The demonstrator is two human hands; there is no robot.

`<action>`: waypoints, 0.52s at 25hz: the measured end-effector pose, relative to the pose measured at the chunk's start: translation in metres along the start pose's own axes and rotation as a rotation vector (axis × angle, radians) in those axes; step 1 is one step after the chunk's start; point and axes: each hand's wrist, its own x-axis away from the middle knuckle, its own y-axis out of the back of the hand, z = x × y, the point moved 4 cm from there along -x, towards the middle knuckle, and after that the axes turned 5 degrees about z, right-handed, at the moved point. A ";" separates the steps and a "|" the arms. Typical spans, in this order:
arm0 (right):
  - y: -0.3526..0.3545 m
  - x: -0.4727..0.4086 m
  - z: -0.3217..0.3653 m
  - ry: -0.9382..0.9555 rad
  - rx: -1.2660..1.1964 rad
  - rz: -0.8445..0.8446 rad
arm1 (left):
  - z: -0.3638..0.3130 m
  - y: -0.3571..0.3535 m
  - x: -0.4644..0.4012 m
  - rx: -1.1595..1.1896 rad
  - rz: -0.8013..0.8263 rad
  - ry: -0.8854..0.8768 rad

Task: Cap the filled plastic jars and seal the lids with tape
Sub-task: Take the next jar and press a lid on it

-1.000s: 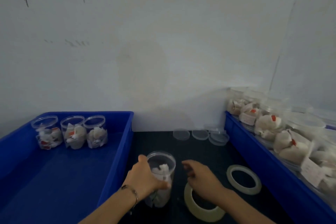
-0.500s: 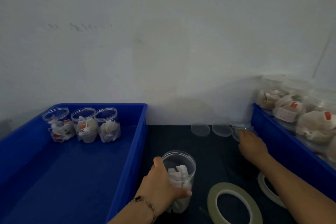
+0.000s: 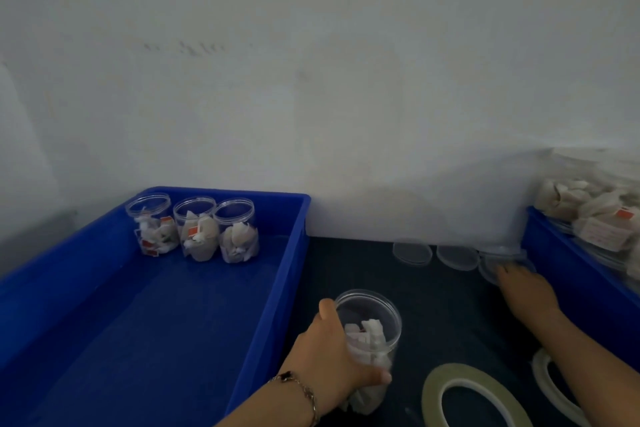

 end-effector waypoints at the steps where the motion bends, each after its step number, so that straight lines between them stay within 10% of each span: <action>1: 0.000 -0.003 0.004 0.047 -0.047 -0.022 | 0.000 0.001 -0.001 0.006 0.031 0.017; 13: 0.006 0.001 -0.012 -0.019 -0.102 0.154 | -0.005 0.003 -0.006 -0.027 0.036 0.005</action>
